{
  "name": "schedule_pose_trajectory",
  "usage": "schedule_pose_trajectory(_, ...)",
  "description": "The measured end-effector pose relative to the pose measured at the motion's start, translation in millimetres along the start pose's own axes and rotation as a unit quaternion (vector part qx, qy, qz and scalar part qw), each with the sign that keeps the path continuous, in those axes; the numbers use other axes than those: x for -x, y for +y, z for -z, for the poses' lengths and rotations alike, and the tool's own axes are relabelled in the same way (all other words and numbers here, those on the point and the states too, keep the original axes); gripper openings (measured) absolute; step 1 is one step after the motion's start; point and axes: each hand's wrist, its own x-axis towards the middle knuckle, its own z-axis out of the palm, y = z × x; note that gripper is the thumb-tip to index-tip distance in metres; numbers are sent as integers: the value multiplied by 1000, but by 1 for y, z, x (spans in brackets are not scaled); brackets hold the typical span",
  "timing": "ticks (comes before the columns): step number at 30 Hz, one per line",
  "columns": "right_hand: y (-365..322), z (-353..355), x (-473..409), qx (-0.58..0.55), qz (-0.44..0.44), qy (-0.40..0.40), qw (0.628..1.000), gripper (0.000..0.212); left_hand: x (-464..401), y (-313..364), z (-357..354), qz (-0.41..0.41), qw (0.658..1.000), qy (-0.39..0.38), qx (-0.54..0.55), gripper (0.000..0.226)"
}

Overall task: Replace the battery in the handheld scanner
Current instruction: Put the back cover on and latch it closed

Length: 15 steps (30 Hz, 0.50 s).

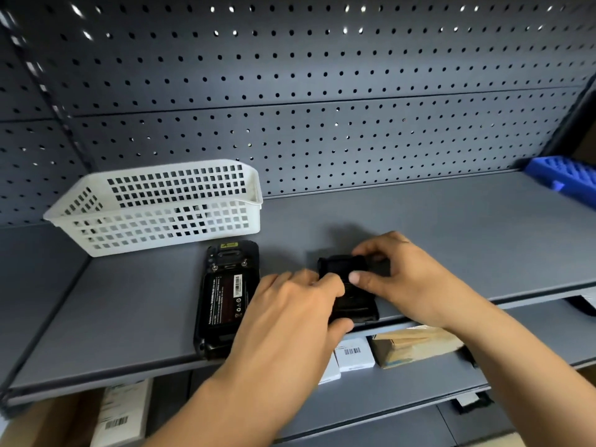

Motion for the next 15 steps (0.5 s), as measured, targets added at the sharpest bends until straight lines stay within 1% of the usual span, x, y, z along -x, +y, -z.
schedule_pose_trajectory(1, -2, 2, 3, -54, 1, 1, 999, 25, 1, 0, 1, -2, 1000, 8, 15, 29)
schedule_pose_trajectory(2, -5, 5, 7, -130, 10, -6, 991, 25, 2, 0, 2, 1, 999, 17, 35, 29)
schedule_pose_trajectory(4, -16, 11, 19, -298, 57, -15, 953, 27, 3, 0, 7, 15, 995, 49, 91, 28)
schedule_pose_trajectory(6, -30, 17, 31, -385, 101, 20, 917, 31, 4, 0, 13, 31, 981, 94, 164, 26)
schedule_pose_trajectory(7, -37, 20, 38, -406, 120, 40, 905, 33, 5, 0, 17, 32, 972, 121, 198, 26)
schedule_pose_trajectory(9, -49, 23, 50, -421, 157, 66, 891, 32, 7, 2, 22, 20, 956, 182, 227, 28)
schedule_pose_trajectory(11, -56, 22, 58, -402, 185, 69, 894, 28, 10, 2, 23, 12, 943, 237, 235, 29)
schedule_pose_trajectory(13, -58, 20, 61, -382, 195, 75, 900, 25, 13, 0, 21, 2, 936, 261, 238, 30)
schedule_pose_trajectory(15, -59, 20, 60, -363, 197, 84, 907, 20, 17, -2, 22, -1, 936, 256, 242, 29)
